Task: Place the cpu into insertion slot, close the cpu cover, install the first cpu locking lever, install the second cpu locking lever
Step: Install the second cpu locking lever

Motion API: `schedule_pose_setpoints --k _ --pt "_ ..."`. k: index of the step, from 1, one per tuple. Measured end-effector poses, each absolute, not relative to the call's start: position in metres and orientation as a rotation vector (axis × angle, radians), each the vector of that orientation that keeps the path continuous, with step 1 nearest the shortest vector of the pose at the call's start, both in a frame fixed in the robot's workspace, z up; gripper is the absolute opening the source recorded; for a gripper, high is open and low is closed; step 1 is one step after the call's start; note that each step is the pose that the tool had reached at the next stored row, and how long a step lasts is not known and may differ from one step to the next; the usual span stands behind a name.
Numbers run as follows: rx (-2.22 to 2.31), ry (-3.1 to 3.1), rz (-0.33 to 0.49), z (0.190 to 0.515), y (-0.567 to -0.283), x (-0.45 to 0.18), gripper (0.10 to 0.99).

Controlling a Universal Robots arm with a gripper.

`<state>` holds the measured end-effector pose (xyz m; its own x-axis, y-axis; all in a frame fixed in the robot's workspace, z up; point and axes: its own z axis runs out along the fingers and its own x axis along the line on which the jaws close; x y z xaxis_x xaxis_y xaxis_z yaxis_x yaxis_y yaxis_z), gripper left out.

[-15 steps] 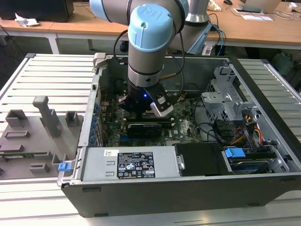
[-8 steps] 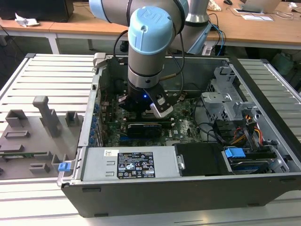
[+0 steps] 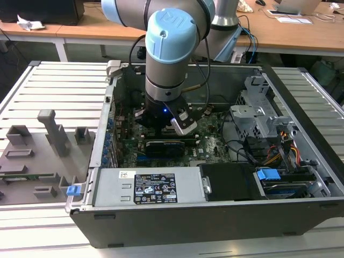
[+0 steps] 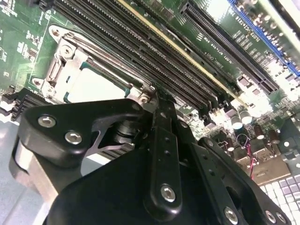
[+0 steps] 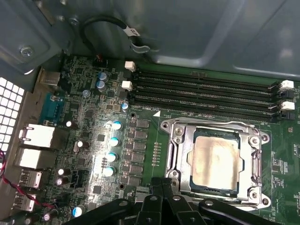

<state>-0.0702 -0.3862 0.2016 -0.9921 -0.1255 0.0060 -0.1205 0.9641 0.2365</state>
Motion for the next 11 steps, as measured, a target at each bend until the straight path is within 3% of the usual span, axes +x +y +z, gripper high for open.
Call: schedule_pose_setpoints --k 11 --pt "0.193 -3.093 -0.368 0.217 -0.386 -0.07 0.106"
